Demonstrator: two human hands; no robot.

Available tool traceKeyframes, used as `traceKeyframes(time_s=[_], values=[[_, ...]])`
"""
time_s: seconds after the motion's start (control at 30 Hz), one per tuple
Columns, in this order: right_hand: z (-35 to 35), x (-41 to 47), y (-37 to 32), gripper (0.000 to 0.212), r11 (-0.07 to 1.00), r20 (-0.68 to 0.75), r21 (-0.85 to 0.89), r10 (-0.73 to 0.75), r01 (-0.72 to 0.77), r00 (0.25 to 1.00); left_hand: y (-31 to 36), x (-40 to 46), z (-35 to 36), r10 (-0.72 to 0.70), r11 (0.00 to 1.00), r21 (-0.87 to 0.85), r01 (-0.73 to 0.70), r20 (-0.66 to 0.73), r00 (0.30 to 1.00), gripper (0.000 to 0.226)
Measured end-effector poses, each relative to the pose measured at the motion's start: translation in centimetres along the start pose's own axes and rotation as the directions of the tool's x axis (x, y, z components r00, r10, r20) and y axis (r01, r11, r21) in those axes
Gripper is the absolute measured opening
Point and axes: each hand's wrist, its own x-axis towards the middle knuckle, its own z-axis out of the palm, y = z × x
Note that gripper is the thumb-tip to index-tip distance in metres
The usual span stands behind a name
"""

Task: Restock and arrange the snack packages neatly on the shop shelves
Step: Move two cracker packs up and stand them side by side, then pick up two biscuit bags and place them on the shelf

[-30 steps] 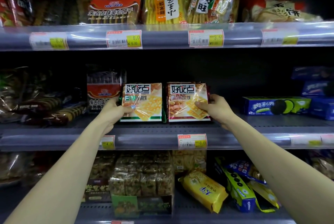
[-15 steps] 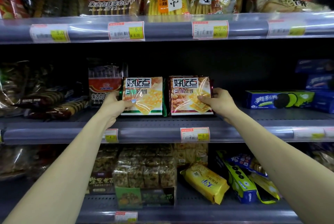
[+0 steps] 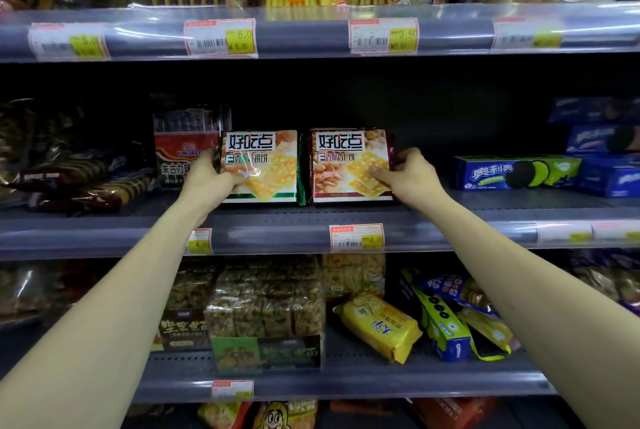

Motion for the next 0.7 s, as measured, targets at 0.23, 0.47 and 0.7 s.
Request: traceKeyframes(time_s=[0.23, 0.47, 0.7], values=[[-2.7, -2.6, 1.4, 0.043, 0.974, -0.162, 0.036, -0.216, 0.225, 0.963, 1.6, -4.7, 1.9, 0.342, 0.927, 0.240, -0.287, -0.231, 0.911, 0.070], [-5.9, -6.6, 6.2, 0.006, 0.833, -0.330, -0.002, -0.523, 0.553, 0.786, 1.5, -10.0, 6.2, 0.580, 0.810, 0.268, -0.521, -0.231, 0.782, 0.048], [-8.2, -9.7, 14.3, 0.015, 0.640, -0.196, -0.321, -0.766, 0.698, 0.613, 0.2, -16.5, 13.7, 0.752, 0.610, 0.288, -0.738, 0.085, 0.654, 0.026]])
